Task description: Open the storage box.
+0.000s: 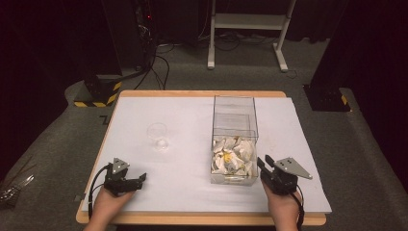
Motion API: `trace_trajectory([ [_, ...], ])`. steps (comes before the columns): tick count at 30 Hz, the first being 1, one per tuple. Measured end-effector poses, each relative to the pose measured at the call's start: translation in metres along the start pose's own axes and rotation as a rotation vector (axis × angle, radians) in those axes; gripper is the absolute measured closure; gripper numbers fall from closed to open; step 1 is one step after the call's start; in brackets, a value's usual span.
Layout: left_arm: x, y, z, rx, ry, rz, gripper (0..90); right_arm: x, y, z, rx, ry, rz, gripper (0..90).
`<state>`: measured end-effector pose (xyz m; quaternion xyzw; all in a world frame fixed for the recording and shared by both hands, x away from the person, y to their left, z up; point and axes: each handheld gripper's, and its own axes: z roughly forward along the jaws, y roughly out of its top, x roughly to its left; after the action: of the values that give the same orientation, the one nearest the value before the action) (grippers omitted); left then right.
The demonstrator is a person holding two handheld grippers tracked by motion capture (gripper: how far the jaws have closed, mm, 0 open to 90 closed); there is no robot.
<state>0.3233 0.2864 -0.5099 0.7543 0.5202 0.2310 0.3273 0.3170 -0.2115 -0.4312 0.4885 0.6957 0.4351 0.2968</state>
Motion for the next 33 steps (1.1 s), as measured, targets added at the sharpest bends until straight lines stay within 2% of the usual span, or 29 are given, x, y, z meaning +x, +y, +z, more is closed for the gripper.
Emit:
trace_trajectory([
  [4,0.000,0.000,0.000,0.000,0.000,-0.002,13.6,-0.012,0.000,0.001,-0.007,-0.013,0.025,68.4],
  [14,0.000,0.000,0.000,-0.001,0.001,-0.001,13.7,-0.038,-0.025,0.023,0.091,-0.054,0.044,70.2],
  [19,0.000,0.000,-0.001,-0.001,0.002,-0.006,14.2,-0.042,-0.040,0.031,0.135,-0.056,0.042,69.0],
  [24,0.000,-0.001,-0.001,-0.009,0.011,-0.018,16.5,-0.046,-0.045,0.033,0.142,-0.050,0.039,67.8],
  [33,-0.003,0.000,-0.003,0.001,0.024,-0.014,17.9,-0.050,-0.054,0.037,0.187,-0.053,-0.023,66.0],
])
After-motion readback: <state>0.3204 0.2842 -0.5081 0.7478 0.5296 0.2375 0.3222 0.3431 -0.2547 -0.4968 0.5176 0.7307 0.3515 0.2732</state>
